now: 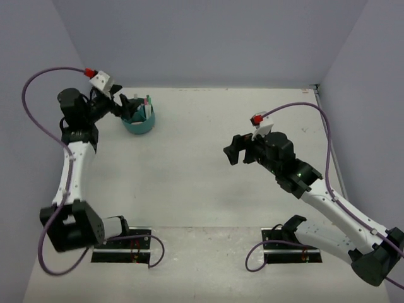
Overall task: Sort the stationery into containers
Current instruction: Reset both arms
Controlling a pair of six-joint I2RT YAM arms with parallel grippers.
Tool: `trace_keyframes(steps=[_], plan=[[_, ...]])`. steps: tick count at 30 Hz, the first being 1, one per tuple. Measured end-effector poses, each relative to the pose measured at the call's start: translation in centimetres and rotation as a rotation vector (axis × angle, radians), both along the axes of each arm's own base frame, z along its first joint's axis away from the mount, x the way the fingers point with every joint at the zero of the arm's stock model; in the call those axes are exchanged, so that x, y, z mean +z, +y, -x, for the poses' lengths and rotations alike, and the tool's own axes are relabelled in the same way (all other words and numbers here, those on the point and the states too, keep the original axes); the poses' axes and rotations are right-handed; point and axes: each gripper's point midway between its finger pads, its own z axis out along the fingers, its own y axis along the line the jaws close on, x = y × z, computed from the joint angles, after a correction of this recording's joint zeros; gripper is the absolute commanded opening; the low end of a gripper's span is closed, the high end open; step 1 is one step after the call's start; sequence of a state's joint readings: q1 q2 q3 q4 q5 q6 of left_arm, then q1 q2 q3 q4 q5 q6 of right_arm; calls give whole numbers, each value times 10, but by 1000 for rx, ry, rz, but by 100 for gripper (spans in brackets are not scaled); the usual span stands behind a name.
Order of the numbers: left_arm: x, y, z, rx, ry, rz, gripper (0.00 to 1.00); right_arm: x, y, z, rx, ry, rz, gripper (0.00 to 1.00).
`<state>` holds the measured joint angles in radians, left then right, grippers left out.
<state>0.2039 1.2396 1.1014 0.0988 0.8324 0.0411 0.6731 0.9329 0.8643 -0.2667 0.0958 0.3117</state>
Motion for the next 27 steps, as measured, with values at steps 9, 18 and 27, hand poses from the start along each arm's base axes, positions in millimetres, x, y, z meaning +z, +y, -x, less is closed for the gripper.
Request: trace_keyframes(steps=[9, 18, 27], plan=[[33, 63, 105, 639, -43, 294, 100, 38, -46, -3, -220, -72, 5, 99], [-69, 90, 138, 907, 184, 222, 100, 97, -100, 21, -381, -181, -54, 99], [-107, 78, 142, 898, 271, 151, 100, 69, -126, 30, -465, -191, -8, 99]])
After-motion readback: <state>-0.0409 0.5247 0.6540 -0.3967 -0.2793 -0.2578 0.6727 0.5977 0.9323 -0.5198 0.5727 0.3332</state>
